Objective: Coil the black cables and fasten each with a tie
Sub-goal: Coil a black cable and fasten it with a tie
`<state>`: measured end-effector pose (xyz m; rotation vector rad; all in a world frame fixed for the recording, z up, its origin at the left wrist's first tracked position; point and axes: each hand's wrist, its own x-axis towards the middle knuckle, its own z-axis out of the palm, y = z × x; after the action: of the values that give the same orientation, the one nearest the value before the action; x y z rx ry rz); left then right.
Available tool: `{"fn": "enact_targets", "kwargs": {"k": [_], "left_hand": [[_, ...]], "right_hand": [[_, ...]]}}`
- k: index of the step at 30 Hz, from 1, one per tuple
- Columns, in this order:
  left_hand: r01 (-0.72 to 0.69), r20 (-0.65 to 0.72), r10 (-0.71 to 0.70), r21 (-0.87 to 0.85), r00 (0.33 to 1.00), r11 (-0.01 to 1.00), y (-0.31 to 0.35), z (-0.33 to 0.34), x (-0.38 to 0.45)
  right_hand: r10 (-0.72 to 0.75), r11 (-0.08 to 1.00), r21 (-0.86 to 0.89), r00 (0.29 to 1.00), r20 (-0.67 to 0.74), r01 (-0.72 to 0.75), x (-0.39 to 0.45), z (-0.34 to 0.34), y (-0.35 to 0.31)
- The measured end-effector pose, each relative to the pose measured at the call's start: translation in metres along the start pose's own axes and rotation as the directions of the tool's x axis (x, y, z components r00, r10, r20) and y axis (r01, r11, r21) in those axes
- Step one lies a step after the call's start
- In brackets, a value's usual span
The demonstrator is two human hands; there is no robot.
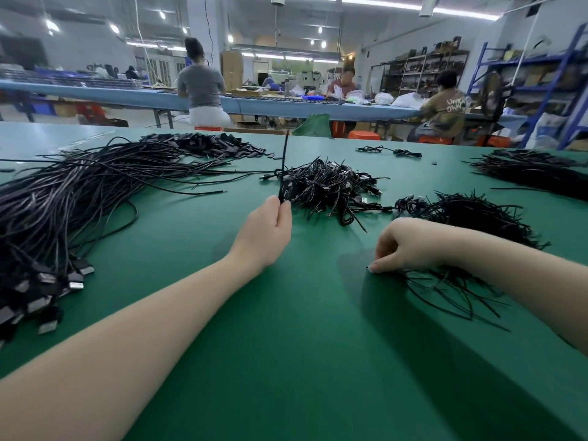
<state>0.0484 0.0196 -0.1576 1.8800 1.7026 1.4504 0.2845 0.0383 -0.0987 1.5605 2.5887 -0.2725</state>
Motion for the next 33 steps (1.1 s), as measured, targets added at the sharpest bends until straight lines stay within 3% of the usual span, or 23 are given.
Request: {"fn": "enact_targets", "kwargs": {"k": [3,6,9,12,16,20,26,30,33], "left_hand": [[0.089,0.081,-0.080,-0.127,0.994,0.988,0.000,0.000,0.002],[0.182,0.167,-0.137,-0.288,0.976,0.940,0.001,0.000,0.005],[0.231,0.223,-0.161,-0.336,0.961,0.913,0.001,0.000,0.007],[0.253,0.266,-0.170,-0.321,0.949,0.913,-0.002,-0.001,0.009],[0.226,0.248,-0.160,-0.267,0.955,0.937,-0.003,0.002,0.011],[0.052,0.206,-0.043,-0.039,0.978,0.998,-0.009,0.007,0.012],[-0.084,0.159,0.070,0.080,0.985,0.993,-0.010,0.009,0.011],[-0.134,0.154,0.095,0.268,0.984,0.954,-0.005,0.014,0.005],[-0.189,0.244,0.072,0.497,0.967,0.847,0.000,0.015,0.003]], "right_hand": [[-0.032,0.998,-0.052,0.999,0.030,0.033,0.000,-0.001,-0.003],[-0.076,0.995,0.044,0.980,-0.183,0.085,0.003,-0.001,-0.007],[0.054,0.886,0.414,0.841,-0.538,0.207,0.011,-0.004,-0.014],[0.162,0.784,0.535,0.728,-0.667,0.315,0.023,-0.008,-0.027],[0.063,0.757,0.518,0.745,-0.665,0.399,0.039,-0.015,-0.059],[-0.061,0.807,0.394,0.726,-0.685,0.440,0.047,-0.011,-0.081],[-0.121,0.816,0.339,0.712,-0.692,0.468,0.045,-0.001,-0.082],[-0.219,0.840,0.246,0.717,-0.661,0.484,0.035,-0.012,-0.084],[-0.335,0.887,0.077,0.750,-0.570,0.455,0.028,-0.021,-0.090]]}}
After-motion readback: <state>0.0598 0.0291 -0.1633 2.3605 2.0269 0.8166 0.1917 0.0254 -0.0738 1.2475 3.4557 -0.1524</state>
